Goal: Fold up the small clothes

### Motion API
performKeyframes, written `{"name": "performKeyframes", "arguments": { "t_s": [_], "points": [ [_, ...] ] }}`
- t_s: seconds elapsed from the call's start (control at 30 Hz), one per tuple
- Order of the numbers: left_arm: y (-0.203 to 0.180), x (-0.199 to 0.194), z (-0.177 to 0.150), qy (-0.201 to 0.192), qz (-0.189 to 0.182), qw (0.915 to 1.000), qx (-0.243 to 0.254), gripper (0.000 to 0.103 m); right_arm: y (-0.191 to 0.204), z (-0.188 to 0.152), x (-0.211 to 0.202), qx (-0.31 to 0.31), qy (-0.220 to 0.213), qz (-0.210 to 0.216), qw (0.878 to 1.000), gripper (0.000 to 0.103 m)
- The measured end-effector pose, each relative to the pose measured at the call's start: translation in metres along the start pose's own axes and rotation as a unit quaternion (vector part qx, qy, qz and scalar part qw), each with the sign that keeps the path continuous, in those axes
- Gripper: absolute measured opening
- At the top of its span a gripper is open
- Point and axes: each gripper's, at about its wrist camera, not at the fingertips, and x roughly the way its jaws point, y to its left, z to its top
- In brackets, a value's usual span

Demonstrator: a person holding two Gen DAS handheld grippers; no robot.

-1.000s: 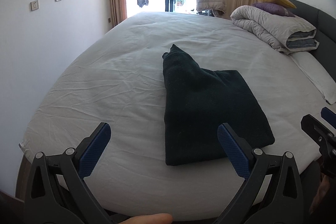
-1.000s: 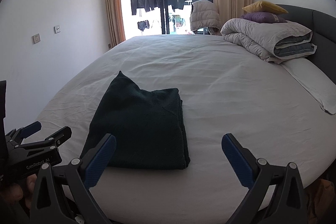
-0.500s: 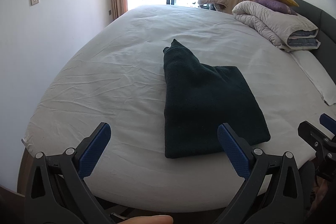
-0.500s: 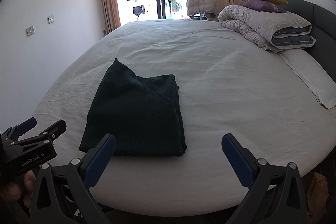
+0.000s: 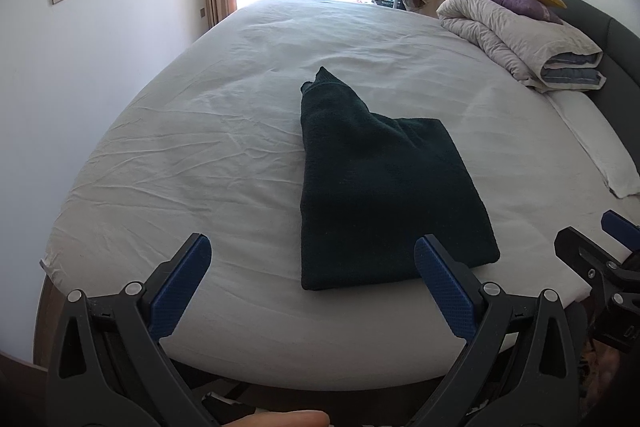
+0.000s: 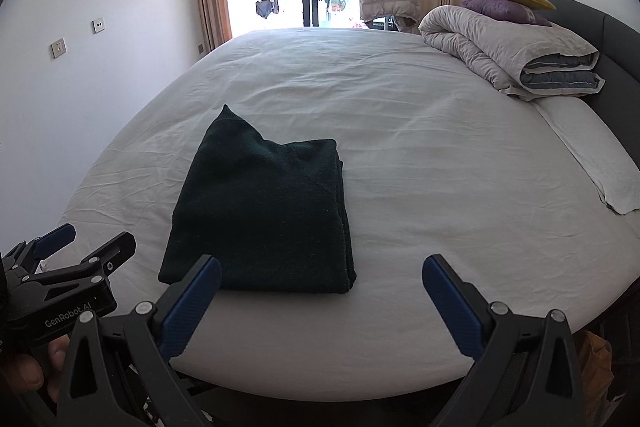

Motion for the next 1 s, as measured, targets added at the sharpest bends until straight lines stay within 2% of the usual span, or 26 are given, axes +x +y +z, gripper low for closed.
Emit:
{"name": "performKeyframes", "arguments": {
  "t_s": [1.0],
  "points": [
    [0.0003,0.0019,-0.0032,0.004,0.005,1.0,0.002,0.103,-0.0091,-0.0048,0.0102,0.007,0.014,0.005,1.0,0.103]
  ]
}}
